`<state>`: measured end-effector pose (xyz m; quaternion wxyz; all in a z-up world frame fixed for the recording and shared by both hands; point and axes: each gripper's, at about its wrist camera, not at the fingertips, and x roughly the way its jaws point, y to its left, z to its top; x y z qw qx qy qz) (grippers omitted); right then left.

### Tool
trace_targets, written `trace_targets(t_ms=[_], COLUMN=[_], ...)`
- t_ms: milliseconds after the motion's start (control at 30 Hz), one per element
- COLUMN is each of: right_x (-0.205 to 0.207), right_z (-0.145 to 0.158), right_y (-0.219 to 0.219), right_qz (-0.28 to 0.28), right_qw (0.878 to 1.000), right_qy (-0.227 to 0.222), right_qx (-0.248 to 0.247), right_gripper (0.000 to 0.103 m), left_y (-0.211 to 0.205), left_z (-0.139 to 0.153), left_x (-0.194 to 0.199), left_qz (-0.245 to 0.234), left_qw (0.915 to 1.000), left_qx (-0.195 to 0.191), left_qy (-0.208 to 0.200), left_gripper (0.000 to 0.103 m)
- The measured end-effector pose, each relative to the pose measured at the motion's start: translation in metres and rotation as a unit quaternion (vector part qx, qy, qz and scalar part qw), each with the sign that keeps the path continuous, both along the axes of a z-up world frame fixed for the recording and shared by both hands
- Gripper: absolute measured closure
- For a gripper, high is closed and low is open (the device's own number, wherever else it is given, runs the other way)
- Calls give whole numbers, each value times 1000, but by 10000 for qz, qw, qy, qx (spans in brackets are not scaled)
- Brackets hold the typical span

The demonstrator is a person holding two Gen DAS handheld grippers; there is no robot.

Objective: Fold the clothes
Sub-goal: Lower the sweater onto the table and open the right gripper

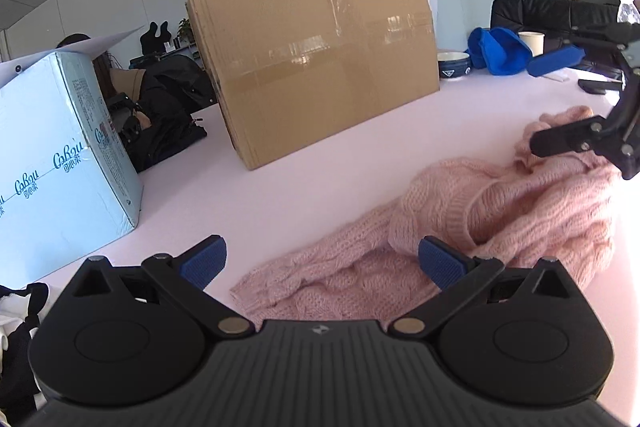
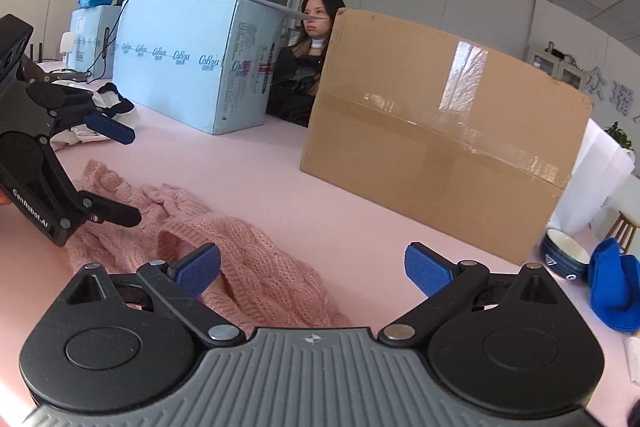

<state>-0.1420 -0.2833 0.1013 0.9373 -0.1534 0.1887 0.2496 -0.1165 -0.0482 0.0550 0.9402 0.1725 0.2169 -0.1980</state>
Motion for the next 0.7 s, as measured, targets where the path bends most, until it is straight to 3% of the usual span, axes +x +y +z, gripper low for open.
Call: trace_targets(t_ms=[200,267,333,433,533,700], right_x=[2,2,2,1,5,13], right_z=[-4,-6,-9,-12,-16,-8], right_y=[38,49,58,65,74,81], right_qz=[554,681,735,774,784,459], right_qw=[9980,9965,9946,9916,9881,9921], right_qy=[-8,82,166,264,396,149], right_qx=[-295,-479,-709,-1001,-1265,-1154], right_gripper=[16,39,54,58,86,95], left_y=[5,6,7,8,9,12], left_z=[-11,-13,-17,-22,-29,-33], left_x=[-20,-25,-26,-21,-18,-8], left_qz=[-237,-264,-261,-317,-342,-123], left_qw=[9996,9994,9992,9990,9988,9989], left_qx=[-131,-151,-183,-320,-320,-347], left_qy=[-11,-137,-241,-41,144,303], left_gripper=[0,0,0,0,0,0])
